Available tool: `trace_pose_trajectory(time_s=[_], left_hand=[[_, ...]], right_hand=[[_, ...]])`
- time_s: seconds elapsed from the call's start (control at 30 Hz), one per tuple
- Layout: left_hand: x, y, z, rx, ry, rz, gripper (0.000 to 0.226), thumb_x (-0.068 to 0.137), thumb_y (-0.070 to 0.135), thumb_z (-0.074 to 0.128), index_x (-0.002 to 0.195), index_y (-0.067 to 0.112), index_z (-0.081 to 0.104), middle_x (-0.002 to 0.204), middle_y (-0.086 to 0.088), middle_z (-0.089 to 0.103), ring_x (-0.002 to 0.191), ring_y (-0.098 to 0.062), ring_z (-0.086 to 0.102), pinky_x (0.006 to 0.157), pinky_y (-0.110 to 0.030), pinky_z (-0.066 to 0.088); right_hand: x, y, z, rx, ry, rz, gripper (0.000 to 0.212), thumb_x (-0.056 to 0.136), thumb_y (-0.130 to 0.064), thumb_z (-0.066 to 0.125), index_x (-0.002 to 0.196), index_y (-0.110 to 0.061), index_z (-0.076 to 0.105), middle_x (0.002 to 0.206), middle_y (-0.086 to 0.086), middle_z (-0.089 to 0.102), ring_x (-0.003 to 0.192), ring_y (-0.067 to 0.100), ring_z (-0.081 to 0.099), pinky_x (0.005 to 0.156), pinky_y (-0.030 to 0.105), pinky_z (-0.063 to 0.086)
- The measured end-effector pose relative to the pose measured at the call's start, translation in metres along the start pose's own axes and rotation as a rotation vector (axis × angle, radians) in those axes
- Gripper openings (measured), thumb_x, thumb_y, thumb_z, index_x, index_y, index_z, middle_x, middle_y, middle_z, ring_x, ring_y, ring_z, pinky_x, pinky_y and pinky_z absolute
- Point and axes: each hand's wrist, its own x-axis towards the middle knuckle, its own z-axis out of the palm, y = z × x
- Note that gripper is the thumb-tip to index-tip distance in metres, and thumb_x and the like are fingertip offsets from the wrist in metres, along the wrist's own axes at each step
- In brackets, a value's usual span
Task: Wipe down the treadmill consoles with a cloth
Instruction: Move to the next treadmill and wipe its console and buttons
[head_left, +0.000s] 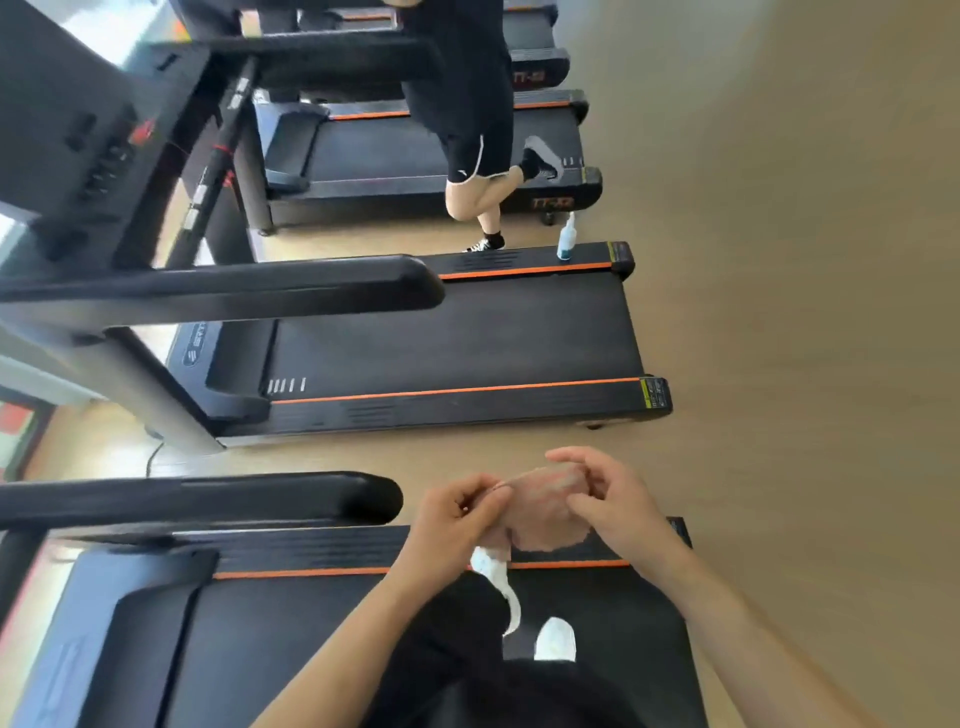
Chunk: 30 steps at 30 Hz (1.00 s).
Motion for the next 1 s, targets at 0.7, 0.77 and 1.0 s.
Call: trace_pose_trajectory(time_s=[0.7,0.77,1.0], left_hand=[[0.26,-0.007,-0.083,-0.138,0.13,0.018,0.012,0.092,0.025,0.075,0.083,0.033,0.077,0.075,0.012,0.075,0.067,-0.002,0.06,0.067,-0.028,0.051],[0.282,-0.003,-0.086,-0.15,0.172,0.01,0.01,0.093,0.023,0.074,0.087,0.03,0.079,0.076,0.013,0.076,0.068,0.002,0.062,0.067,-0.023,0.05],[0.39,0.019,-0.086,-0.154,0.48,-0.145,0.008,0.088,0.036,0.072,0.084,0.033,0.078,0.079,0.011,0.077,0.076,-0.013,0.07,0.073,-0.034,0.058]], right_hand=[[0.267,-0.138,-0.056,-0.323,0.097,-0.054,0.015,0.092,-0.016,0.072,0.077,-0.012,0.07,0.065,0.001,0.06,0.058,0.009,0.052,0.055,0.02,0.046],[0.301,-0.149,-0.065,-0.417,0.089,-0.089,0.013,0.09,-0.017,0.073,0.077,-0.016,0.071,0.07,0.004,0.067,0.061,0.007,0.053,0.055,0.014,0.044],[0.449,-0.171,-0.106,-0.65,-0.078,-0.188,0.013,0.089,-0.026,0.074,0.078,-0.029,0.068,0.076,-0.01,0.067,0.075,0.005,0.059,0.062,0.017,0.039]])
